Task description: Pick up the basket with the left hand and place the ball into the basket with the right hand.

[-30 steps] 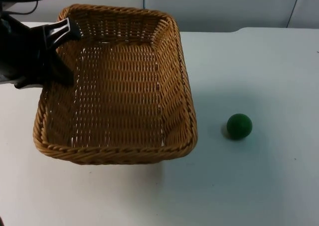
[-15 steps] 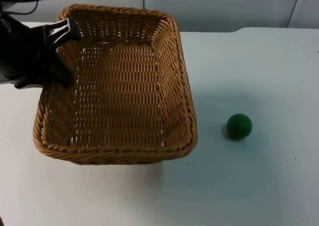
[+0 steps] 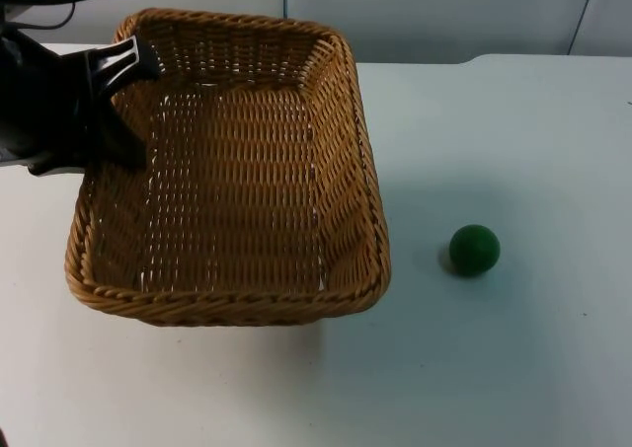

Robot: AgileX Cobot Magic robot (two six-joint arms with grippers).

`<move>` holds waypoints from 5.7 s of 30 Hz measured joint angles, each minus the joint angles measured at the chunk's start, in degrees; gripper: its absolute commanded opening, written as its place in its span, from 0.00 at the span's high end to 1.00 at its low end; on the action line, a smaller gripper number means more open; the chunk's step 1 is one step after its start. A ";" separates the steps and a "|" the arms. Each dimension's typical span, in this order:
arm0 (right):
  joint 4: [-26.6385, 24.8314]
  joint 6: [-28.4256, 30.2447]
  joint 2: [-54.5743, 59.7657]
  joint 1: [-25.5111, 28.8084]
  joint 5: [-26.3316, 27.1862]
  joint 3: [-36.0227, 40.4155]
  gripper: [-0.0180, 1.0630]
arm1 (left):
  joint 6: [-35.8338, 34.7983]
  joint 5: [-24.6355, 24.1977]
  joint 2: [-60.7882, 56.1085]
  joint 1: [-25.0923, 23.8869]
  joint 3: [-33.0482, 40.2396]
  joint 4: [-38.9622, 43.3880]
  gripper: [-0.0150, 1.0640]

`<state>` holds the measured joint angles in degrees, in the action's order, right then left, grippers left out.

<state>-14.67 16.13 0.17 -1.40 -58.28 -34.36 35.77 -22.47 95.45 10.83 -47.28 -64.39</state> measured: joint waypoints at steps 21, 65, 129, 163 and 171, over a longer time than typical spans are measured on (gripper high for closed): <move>3.84 -6.95 29.34 0.00 16.70 -0.13 0.99 | 0.00 0.12 0.00 0.00 0.00 0.00 0.99; 6.50 -11.00 107.54 -19.50 24.51 -28.70 0.32 | 0.00 0.56 0.00 0.00 0.00 0.00 0.99; 6.95 -12.91 117.82 -24.22 39.29 -28.90 0.39 | 0.03 0.56 0.00 0.00 0.00 0.00 0.99; -15.20 12.79 105.62 -24.66 5.29 -60.11 0.99 | 0.03 2.87 0.00 0.00 0.00 0.04 0.99; -15.43 16.95 108.56 -28.33 2.00 -60.21 0.99 | 0.14 2.87 0.00 0.00 0.00 0.04 0.99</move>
<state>-30.10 33.08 108.73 -29.73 -56.29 -94.57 35.91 -19.60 95.45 10.83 -47.28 -64.35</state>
